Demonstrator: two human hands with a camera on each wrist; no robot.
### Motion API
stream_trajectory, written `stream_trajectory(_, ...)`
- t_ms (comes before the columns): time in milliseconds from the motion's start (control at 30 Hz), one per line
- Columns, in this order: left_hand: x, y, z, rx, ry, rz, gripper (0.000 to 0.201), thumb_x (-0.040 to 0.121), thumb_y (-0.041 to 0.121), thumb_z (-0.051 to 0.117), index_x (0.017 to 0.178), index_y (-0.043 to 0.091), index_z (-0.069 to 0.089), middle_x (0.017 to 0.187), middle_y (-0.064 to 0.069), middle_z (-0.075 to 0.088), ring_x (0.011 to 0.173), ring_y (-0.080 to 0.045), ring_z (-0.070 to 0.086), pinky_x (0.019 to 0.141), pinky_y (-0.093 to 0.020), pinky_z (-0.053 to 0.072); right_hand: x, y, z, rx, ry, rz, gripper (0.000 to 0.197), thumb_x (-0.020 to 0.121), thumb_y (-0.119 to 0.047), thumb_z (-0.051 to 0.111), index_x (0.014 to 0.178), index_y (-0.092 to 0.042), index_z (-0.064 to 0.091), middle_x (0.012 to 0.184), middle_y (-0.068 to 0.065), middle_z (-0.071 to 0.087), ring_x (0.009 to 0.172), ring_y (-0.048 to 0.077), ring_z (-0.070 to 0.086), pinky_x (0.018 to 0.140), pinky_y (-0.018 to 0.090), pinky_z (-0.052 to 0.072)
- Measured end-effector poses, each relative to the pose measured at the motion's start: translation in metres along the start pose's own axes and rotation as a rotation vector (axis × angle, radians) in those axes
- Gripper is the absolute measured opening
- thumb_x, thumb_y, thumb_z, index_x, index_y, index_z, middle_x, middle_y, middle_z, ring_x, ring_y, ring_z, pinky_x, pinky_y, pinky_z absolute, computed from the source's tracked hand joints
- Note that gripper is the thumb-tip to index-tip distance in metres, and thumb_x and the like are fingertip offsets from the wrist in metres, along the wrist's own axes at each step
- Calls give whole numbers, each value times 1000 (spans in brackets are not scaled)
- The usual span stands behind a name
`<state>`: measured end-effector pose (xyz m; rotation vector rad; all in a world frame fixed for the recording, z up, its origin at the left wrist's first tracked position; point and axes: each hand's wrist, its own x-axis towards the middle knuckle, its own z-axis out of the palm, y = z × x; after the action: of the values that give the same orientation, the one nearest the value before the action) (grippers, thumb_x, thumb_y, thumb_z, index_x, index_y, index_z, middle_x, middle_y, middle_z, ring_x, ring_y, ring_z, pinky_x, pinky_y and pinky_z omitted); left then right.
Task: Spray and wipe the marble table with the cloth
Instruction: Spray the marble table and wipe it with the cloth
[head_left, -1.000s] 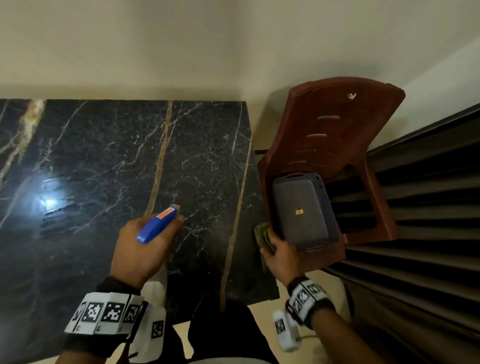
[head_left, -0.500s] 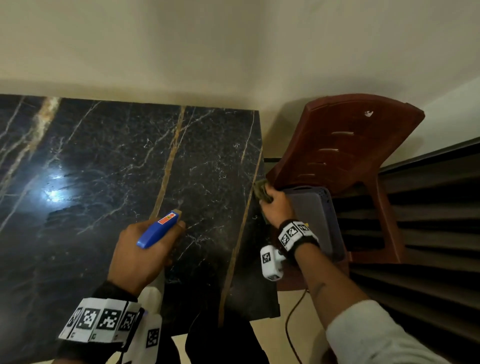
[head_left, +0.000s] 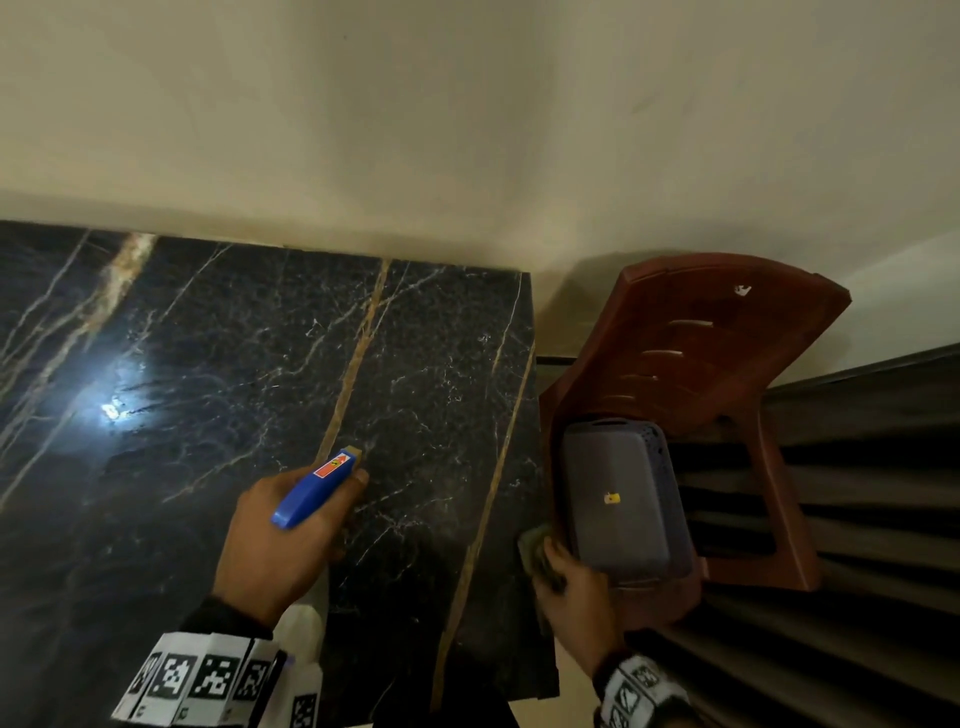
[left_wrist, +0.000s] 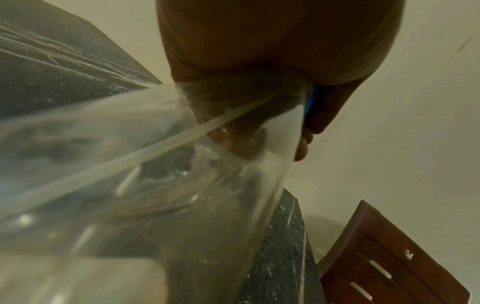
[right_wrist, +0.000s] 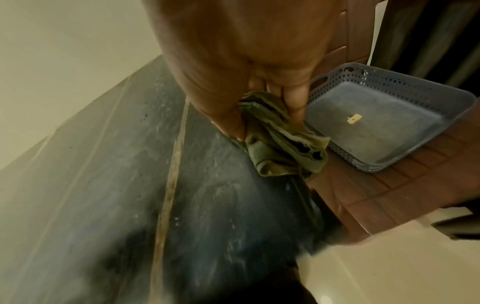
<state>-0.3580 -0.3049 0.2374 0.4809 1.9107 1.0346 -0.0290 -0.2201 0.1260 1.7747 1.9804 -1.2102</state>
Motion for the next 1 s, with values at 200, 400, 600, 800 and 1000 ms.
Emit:
stream_trajectory(200,-4,-4,-3,19,27,-1,37,94,23,73,71,-6,68,61,-21,66,53,-36,63,52,-34,52,119,-91,-59,5,149,-80,48,97,-8,57,145,-14,52,146,10,55,131,37,52,110,38,41)
stream_trajectory(400,-6,-7,0,-14,38,-25,37,93,23,72,72,-7,68,61,-21,65,51,-31,63,44,-22,50,108,-67,-44,151,125,-95,60,96,-9,62,151,-21,42,159,1,39,142,26,43,117,32,33)
stream_trajectory(600,3,-5,12,-96,33,-40,36,93,23,73,72,-6,67,60,-21,64,50,-31,62,51,-34,52,27,-12,-8,67,54,-51,61,97,-16,63,152,-27,39,161,-9,31,147,12,32,119,24,23)
stream_trajectory(800,17,-2,17,-141,23,-63,30,92,26,72,80,-2,72,67,-19,68,58,-34,65,57,-40,54,99,-60,-35,127,161,-115,62,97,-9,61,152,-27,39,159,-3,38,143,21,41,117,29,31)
stream_trajectory(1000,34,2,18,-160,-2,-112,29,91,26,73,77,1,72,62,-10,70,51,-22,66,57,-38,52,224,-140,-98,85,234,-125,53,98,-20,61,149,-24,46,144,6,57,130,31,55,111,37,42)
